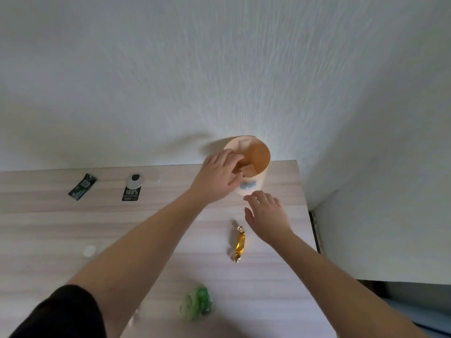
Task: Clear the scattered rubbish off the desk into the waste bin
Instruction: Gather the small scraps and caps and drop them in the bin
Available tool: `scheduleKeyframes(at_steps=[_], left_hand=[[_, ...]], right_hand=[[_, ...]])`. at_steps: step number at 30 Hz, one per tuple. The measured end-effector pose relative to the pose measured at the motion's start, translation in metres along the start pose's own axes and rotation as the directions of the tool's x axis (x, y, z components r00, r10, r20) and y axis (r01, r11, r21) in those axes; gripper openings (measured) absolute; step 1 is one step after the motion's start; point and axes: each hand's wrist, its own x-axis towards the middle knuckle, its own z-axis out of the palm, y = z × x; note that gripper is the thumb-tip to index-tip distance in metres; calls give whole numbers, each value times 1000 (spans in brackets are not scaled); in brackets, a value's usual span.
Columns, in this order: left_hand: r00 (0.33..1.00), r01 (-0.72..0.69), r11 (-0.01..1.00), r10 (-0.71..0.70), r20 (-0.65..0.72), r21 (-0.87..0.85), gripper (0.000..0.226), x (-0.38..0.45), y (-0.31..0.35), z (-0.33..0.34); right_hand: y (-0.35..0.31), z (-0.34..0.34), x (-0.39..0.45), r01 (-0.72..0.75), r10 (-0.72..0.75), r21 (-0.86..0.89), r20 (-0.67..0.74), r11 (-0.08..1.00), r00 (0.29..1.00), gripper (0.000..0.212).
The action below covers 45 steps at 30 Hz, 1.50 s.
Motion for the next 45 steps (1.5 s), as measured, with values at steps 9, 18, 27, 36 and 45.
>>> scheduleKeyframes(at_steps=[9,18,27,36,45], left_hand=[[974,190,982,-186,128,-14,51,-125,-2,0],[809,404,913,-383,446,51,68,-282,46,48],[771,463,886,-421,478,35,58,-346,75,70],[787,548,833,-479,389,-83,31,-345,65,56],[815,563,817,-525,245,-125,36,-371,19,10]], right_hand=[[-32,64,-36,-14,15,-4,390,1000,921,61],[-37,87,-84,-20,45,-69,376,997,926,41],[-37,92,-113,7,23,-88,332,996,943,60],[-42,86,-116,-416,245,189,573,889,782,63],[-79,96,-120,-371,249,215,443,903,861,24]])
